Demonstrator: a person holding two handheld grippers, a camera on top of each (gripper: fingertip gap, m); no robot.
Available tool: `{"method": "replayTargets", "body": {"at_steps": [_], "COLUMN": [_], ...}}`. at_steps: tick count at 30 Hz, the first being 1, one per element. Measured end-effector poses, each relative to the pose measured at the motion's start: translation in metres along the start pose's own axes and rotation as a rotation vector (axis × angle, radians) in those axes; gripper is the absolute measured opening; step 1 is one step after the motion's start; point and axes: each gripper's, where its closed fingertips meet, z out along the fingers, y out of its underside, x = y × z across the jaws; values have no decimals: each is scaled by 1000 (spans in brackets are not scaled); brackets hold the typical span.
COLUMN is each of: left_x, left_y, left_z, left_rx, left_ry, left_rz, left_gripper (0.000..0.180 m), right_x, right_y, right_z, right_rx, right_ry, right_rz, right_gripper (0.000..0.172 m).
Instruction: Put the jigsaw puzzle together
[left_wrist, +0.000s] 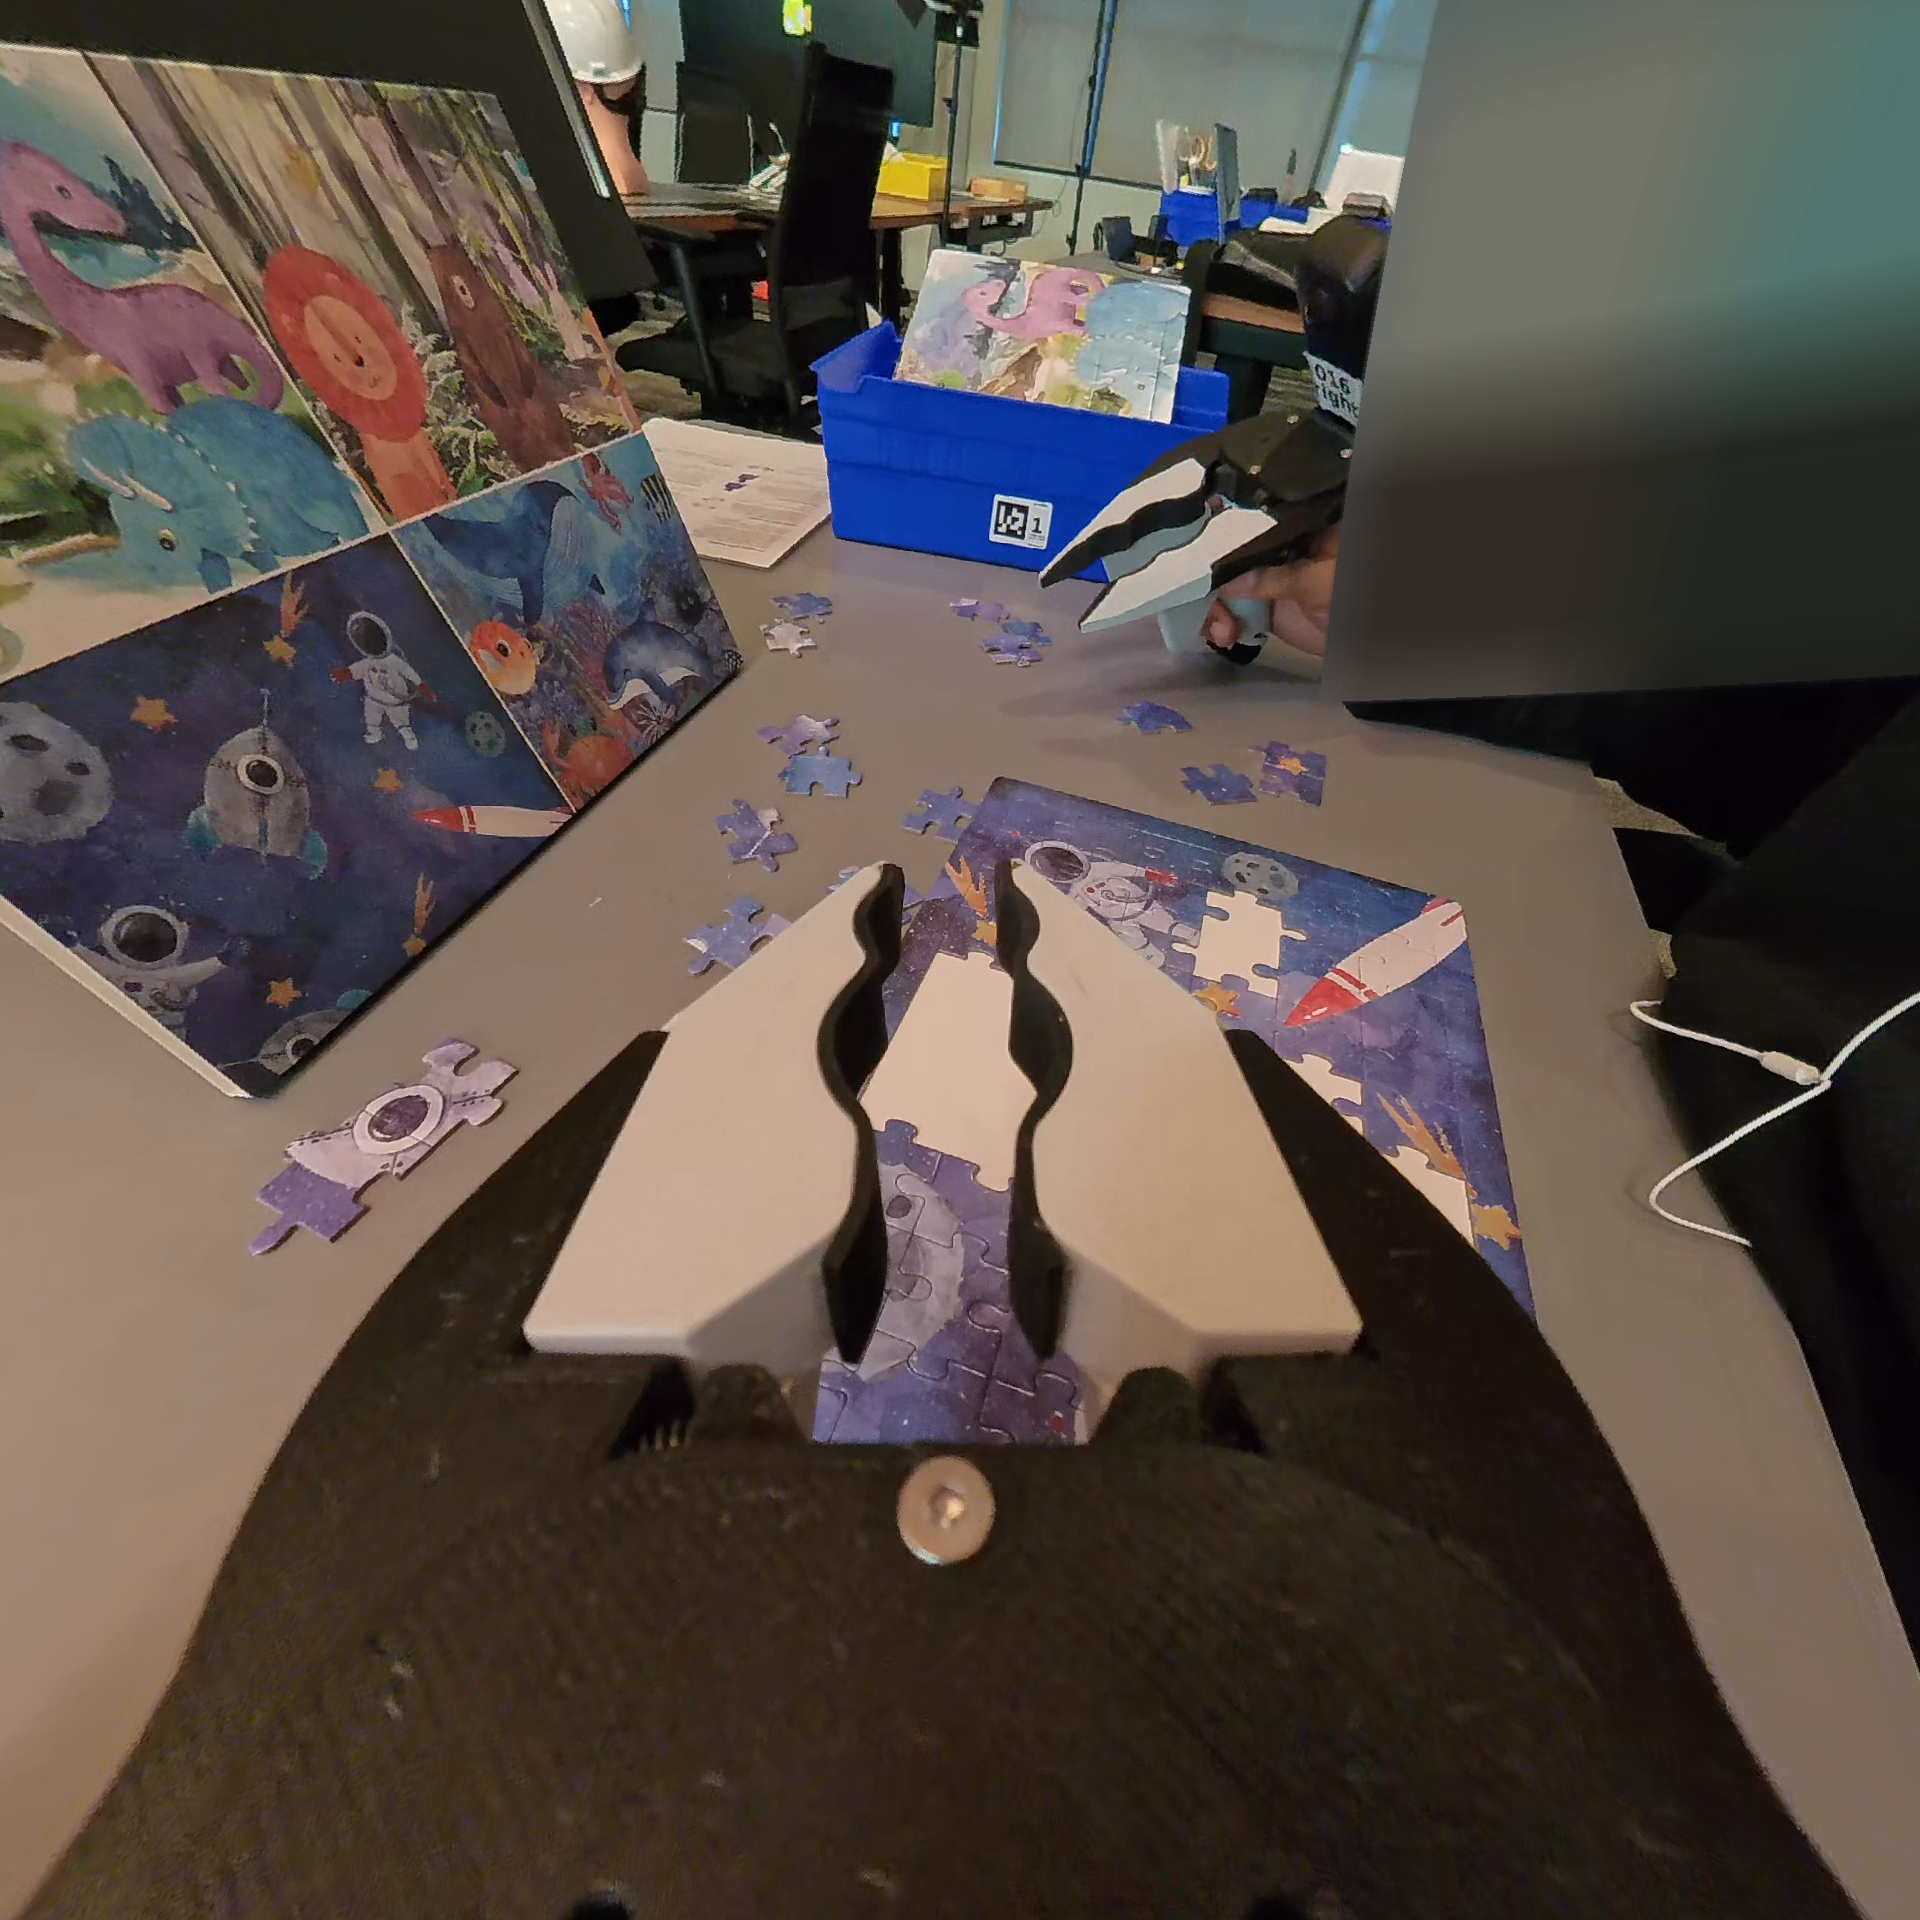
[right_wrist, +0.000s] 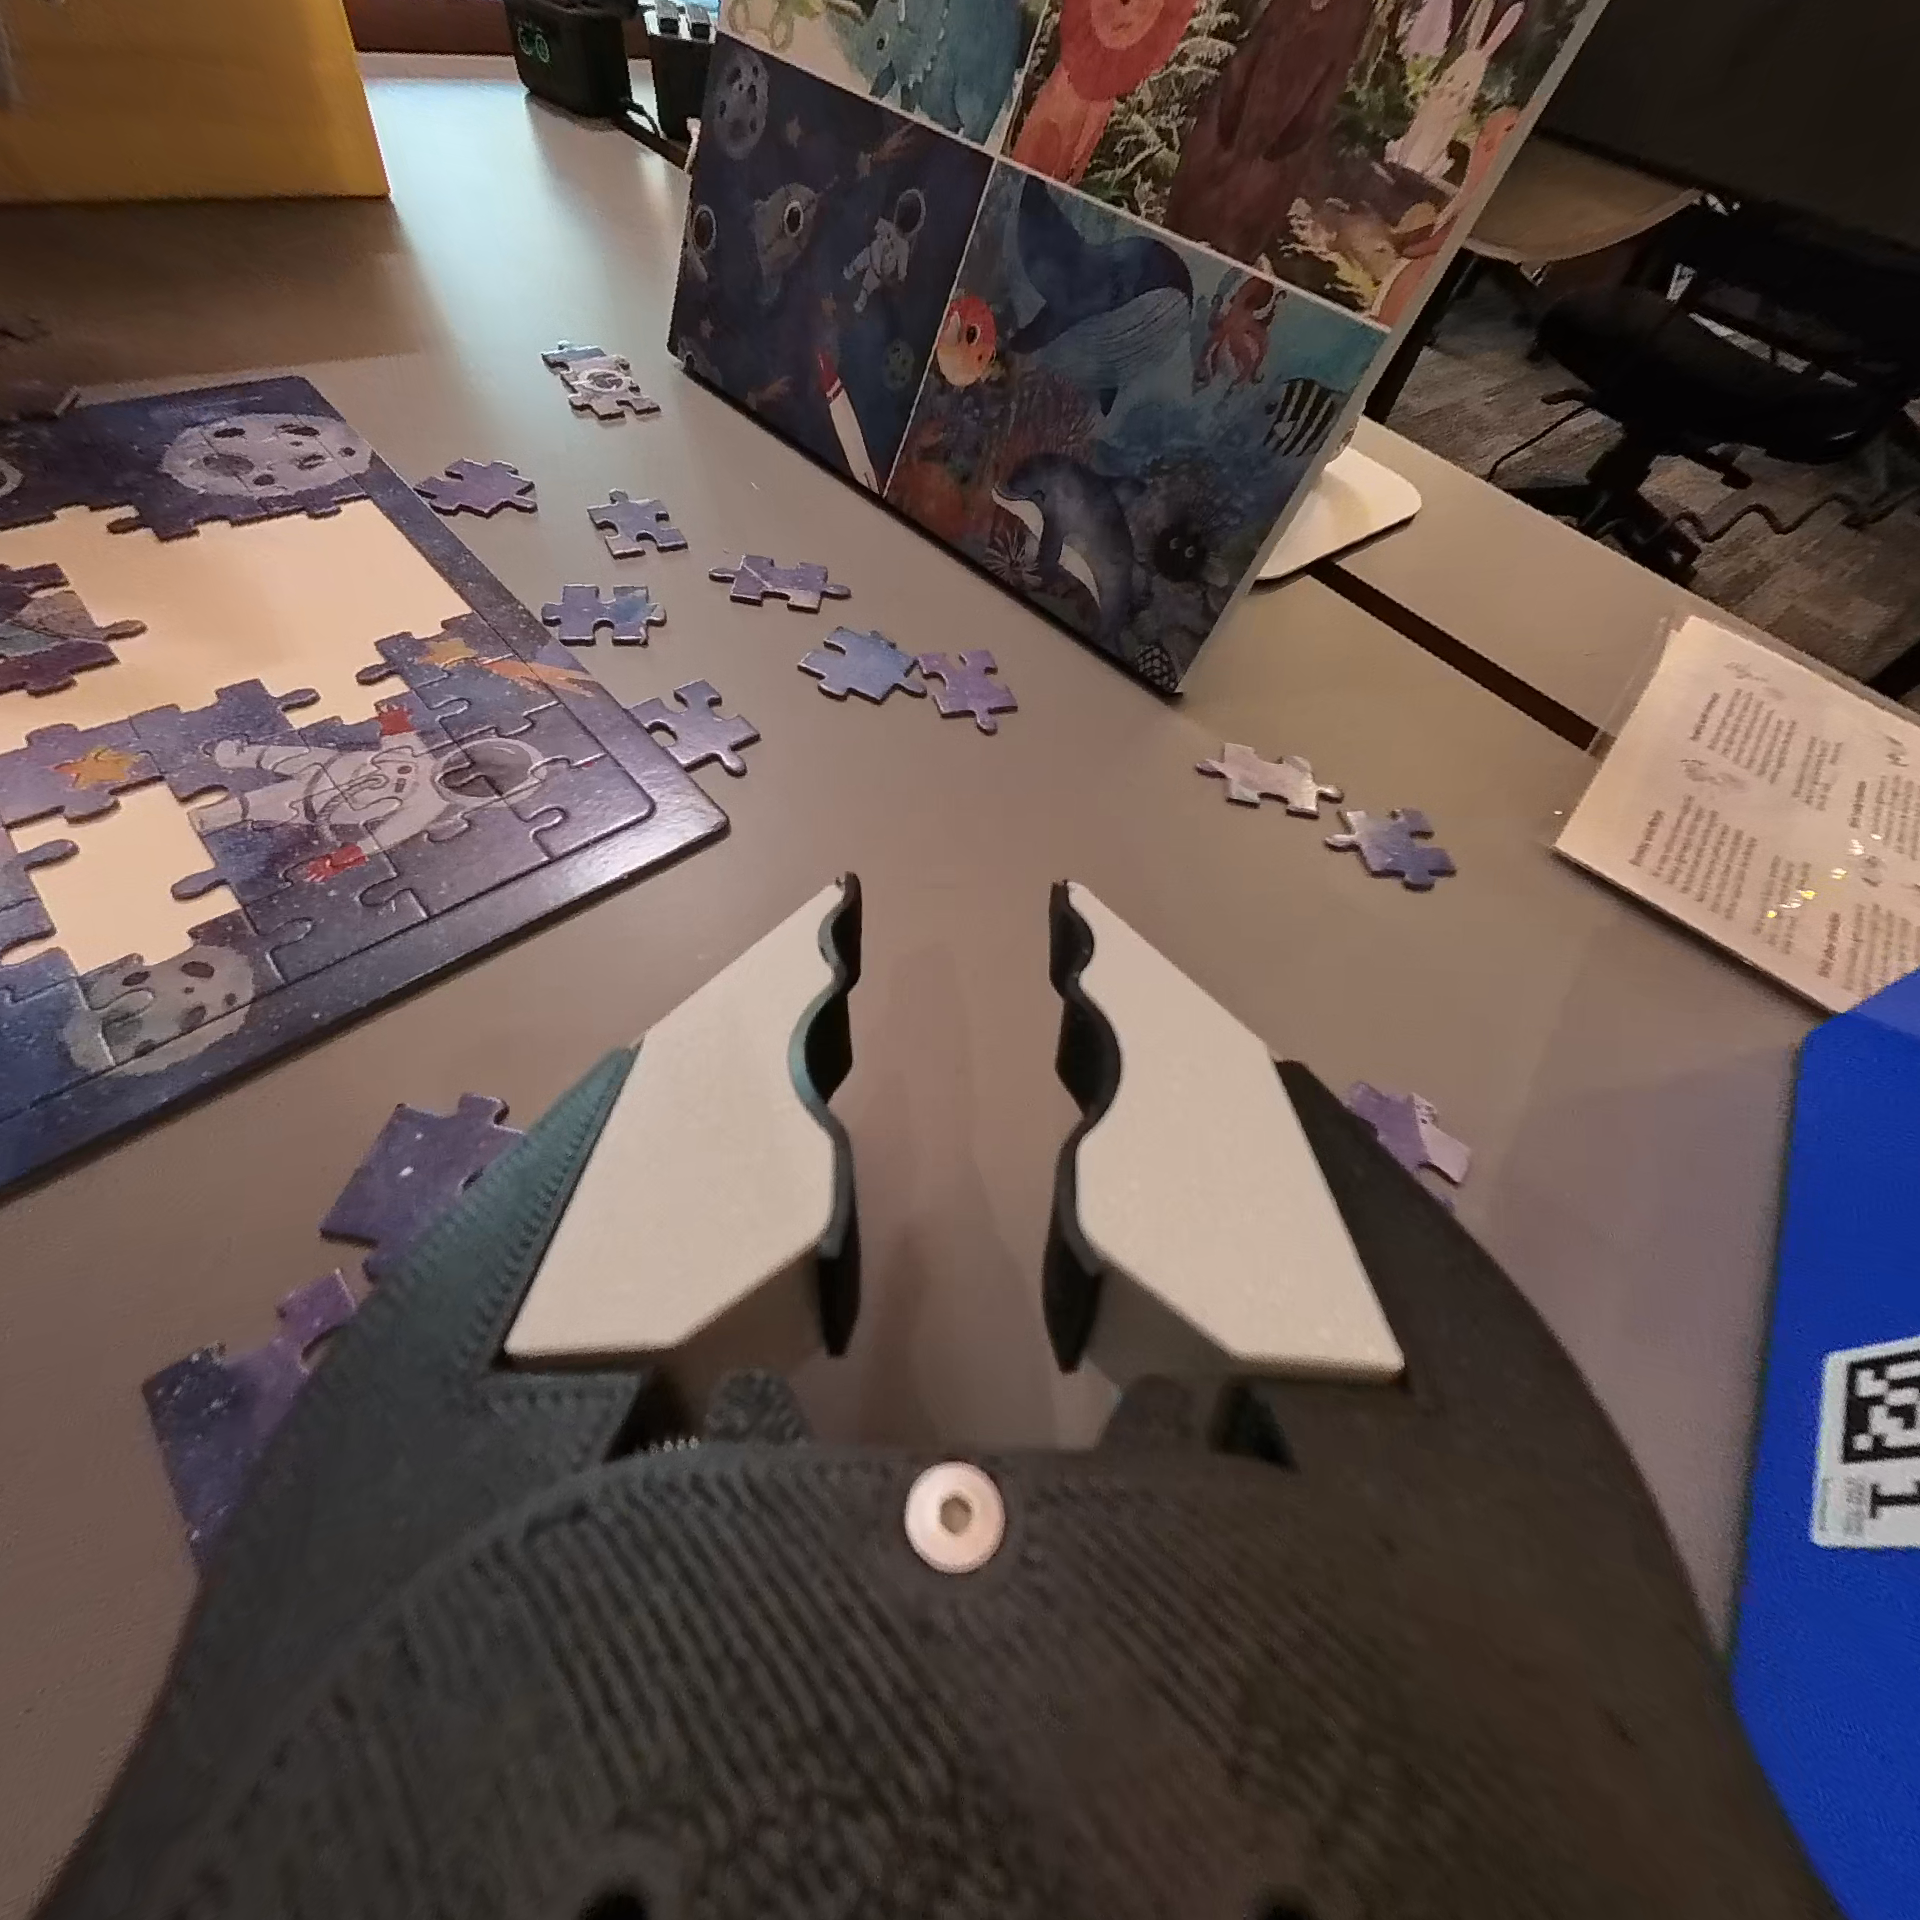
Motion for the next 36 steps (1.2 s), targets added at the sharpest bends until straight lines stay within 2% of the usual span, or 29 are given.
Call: {"method": "replayTargets", "body": {"at_steps": [36], "left_x": [1], "left_y": [3], "left_z": [3], "left_rx": [-8], "left_ry": [4], "left_rz": [-8], "left_gripper": [17], "right_x": [2], "right_y": [1], "right_z": [1], "right_rx": [2], "right_ry": [2], "right_rz": [2], "right_gripper": [35]}}
